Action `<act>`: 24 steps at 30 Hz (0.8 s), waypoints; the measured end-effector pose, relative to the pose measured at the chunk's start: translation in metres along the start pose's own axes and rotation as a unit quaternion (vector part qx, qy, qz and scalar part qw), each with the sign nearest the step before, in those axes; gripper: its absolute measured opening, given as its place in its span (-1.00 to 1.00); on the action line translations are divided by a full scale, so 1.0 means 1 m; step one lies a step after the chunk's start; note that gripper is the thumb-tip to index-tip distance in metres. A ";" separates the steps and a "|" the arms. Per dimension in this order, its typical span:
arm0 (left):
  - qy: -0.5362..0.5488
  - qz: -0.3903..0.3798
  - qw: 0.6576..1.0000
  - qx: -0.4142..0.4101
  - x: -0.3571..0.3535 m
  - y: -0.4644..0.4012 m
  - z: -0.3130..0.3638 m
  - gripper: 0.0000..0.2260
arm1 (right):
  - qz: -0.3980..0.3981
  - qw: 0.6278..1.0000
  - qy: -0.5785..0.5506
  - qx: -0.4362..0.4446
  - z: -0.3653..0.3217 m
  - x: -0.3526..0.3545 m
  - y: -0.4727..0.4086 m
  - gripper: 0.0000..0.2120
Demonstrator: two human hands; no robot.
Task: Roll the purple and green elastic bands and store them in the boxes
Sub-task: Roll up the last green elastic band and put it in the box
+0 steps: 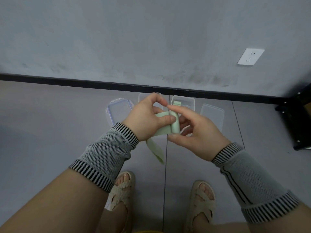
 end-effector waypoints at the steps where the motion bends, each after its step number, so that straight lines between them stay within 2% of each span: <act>1: 0.013 -0.011 1.000 0.001 0.000 0.000 -0.001 -0.74 | -0.011 0.998 -0.065 -0.017 0.001 0.000 0.001 -0.42; 4: 0.052 -0.034 0.998 0.001 -0.001 0.000 -0.001 -0.76 | 0.003 0.986 -0.160 -0.047 0.004 0.003 0.001 -0.50; 11: 0.037 -0.059 0.997 -0.015 -0.004 -0.001 -0.002 -0.75 | 0.048 0.969 -0.233 -0.062 0.003 0.016 0.000 -0.63; 14: 0.020 -0.052 0.998 -0.026 -0.003 0.000 -0.002 -0.87 | 0.045 0.962 -0.263 -0.067 0.003 0.020 0.002 -0.63; 17: 0.012 0.007 0.998 -0.057 0.000 0.000 0.007 -0.81 | 0.050 0.969 -0.233 -0.063 0.005 0.018 0.002 -0.64; 24: 0.029 0.087 0.994 -0.058 -0.007 0.001 0.010 -0.84 | 0.096 0.992 -0.064 -0.057 0.009 0.013 -0.002 -0.66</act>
Point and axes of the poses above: each hand's wrist, its own y-axis away from the middle knuckle, its own x-axis out of the back of the hand, z = x × y, the point moved 5 cm from there along -y, towards the middle knuckle, and after that the axes turned 4 degrees about x, right-handed, at the moved point
